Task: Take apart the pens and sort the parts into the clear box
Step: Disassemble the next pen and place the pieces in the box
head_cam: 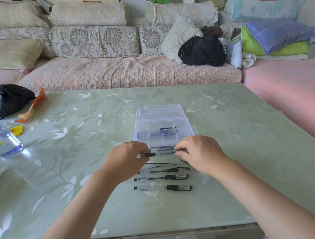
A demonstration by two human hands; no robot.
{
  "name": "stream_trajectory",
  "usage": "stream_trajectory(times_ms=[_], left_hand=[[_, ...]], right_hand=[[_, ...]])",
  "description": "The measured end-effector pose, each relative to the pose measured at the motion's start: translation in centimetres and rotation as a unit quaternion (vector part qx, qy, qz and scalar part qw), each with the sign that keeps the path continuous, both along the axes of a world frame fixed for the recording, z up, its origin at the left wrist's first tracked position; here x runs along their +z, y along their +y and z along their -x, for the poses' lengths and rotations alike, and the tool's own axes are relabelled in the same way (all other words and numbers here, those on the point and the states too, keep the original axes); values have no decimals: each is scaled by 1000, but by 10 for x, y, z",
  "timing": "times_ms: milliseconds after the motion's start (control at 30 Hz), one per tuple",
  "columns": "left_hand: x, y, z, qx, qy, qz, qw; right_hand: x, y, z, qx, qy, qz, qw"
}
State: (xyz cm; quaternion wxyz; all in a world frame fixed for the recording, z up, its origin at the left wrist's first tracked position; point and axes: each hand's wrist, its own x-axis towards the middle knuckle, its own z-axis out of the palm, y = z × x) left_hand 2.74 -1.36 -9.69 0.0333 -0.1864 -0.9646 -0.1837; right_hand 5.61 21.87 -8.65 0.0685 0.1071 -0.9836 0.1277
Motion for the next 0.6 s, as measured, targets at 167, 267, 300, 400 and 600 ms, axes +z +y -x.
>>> stream_trajectory(times_ms=[167, 267, 300, 400, 600], left_hand=[[-4, -2, 2, 12, -25, 27, 999], [-6, 2, 2, 8, -36, 23, 999], [-6, 3, 2, 3, -40, 24, 999], [-8, 8, 2, -8, -46, 32, 998], [-9, 10, 2, -15, -49, 45, 998]], right_hand=[[-1, 22, 3, -55, -45, -27, 997], [-5, 30, 0, -68, -66, -32, 995], [-6, 31, -2, -70, -67, -26, 995], [-9, 32, -6, -75, -67, -15, 995], [-10, 32, -8, -58, -89, -17, 994]])
